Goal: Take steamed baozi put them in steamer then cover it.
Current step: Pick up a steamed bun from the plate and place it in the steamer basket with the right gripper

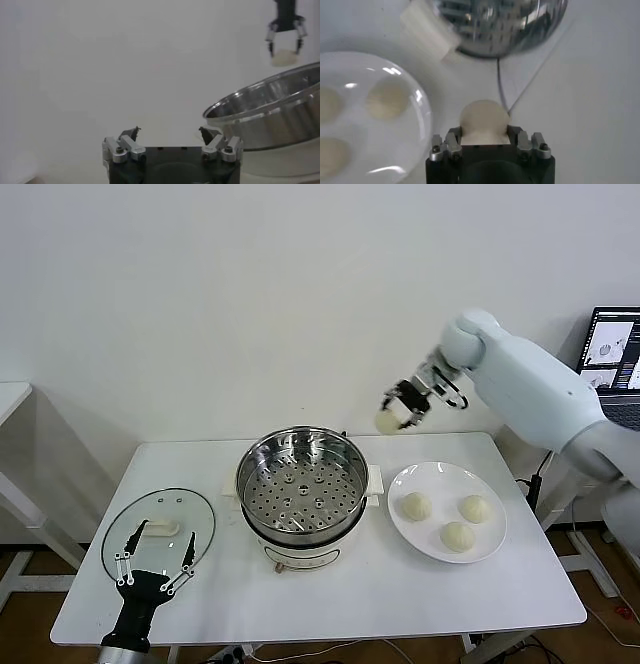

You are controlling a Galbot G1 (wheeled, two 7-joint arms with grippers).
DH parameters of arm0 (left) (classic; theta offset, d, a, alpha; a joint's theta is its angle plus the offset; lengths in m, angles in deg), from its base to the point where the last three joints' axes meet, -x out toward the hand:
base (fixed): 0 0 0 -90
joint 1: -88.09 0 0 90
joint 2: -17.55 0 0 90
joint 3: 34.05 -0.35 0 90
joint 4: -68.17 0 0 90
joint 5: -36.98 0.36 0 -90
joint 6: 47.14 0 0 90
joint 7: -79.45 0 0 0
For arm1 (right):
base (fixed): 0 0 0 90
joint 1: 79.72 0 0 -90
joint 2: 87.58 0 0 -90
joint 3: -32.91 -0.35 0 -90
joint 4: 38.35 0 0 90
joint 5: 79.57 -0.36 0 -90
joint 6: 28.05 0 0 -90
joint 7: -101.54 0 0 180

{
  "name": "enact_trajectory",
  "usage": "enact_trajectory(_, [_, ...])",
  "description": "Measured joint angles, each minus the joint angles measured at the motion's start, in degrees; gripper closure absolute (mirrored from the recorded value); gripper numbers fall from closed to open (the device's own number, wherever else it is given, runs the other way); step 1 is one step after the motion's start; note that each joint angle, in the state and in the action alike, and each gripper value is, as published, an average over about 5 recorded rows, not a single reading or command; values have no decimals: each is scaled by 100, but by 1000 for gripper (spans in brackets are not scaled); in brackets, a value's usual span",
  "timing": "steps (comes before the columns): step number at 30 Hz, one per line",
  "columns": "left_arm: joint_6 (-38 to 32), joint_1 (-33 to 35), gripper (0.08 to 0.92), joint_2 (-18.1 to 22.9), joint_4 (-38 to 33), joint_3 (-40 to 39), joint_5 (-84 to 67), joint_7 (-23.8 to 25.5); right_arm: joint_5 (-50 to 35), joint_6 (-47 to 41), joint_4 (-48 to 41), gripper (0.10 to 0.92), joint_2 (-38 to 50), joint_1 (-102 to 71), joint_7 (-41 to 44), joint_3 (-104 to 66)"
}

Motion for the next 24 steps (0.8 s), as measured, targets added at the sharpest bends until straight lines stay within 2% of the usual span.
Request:
enact_trajectory(12, [-19,6,177,36,28,-36,17,-10,695,928,149,378,-861,-39,-60,337])
enact_trajectory(24, [-24,-2,177,40,23,-39,-1,-12,1472,1368,-409,351,-1572,-367,-234,351])
